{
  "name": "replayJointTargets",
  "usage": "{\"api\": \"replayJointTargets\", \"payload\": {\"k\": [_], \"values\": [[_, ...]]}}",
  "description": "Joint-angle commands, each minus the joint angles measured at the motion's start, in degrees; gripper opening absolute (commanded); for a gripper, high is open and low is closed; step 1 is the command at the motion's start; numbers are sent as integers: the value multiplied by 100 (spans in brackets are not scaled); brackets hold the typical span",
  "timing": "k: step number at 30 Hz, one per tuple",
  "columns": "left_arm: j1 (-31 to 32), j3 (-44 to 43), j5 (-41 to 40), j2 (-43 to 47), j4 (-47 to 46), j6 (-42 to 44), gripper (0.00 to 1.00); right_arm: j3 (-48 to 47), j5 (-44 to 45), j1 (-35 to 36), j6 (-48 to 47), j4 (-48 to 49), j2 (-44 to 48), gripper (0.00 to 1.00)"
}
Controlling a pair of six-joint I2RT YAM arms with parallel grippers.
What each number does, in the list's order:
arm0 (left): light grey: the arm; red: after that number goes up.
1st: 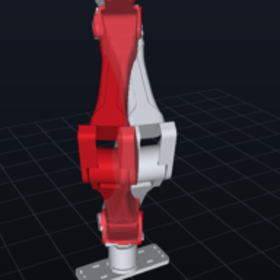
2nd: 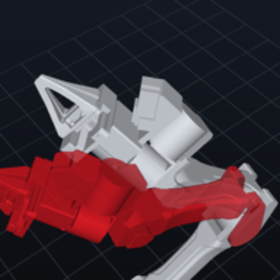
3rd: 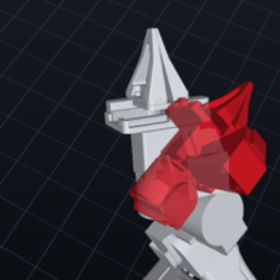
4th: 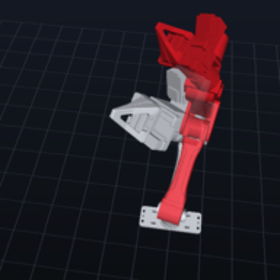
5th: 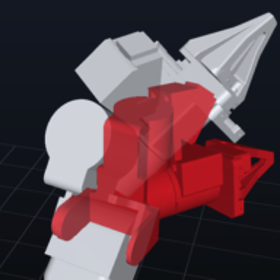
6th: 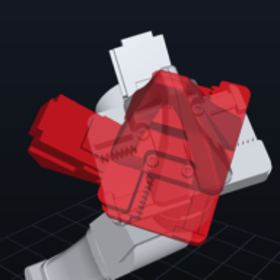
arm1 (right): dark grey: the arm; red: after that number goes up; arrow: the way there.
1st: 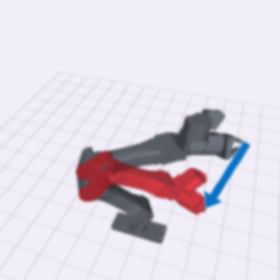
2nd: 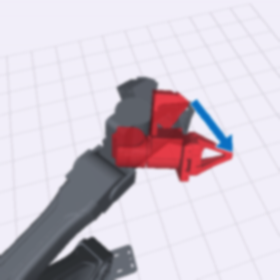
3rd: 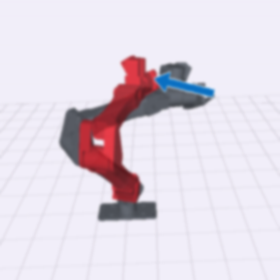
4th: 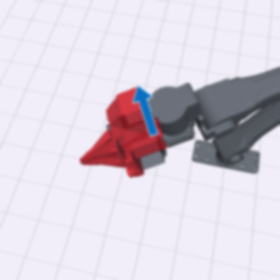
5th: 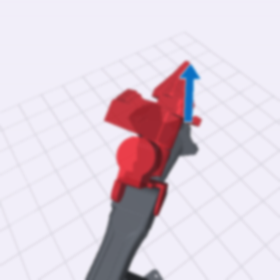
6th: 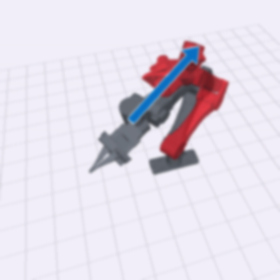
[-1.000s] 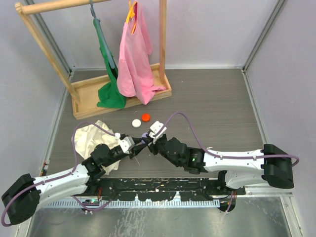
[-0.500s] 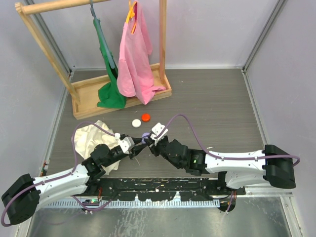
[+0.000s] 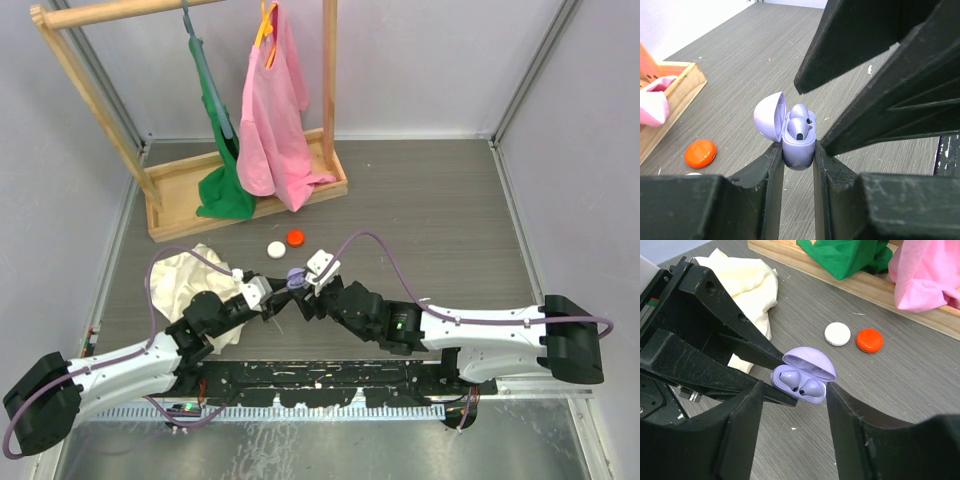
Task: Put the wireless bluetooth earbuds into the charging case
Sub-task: Place the earbud in the charging case.
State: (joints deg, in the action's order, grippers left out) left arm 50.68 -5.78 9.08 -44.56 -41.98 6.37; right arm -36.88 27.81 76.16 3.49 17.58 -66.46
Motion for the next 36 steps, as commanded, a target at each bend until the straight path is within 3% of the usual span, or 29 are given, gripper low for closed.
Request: {"api": "replayJointTargets", "payload": {"k": [1,4,10,20,28,36], "values": [[12,-230,98,-39,-456,-57,0,-612,-98,22,58,-656,272,62],[11,-240,215,-74,-458,-48,0,-877,-486,-124,94,-1188,344,69],[10,-245,470,-46,-461,-31,0,-1056,-2430,-1130,401,-1706,617,73],[5,-250,888,-112,-538,-22,0,-942,-5374,-2714,848,-1319,563,83],[11,-248,1017,-165,-616,-22,0,-917,-6737,-3144,1282,-784,-135,84],[5,-248,999,-185,-636,-22,0,-903,-7454,-3191,1413,-538,-656,84]]}}
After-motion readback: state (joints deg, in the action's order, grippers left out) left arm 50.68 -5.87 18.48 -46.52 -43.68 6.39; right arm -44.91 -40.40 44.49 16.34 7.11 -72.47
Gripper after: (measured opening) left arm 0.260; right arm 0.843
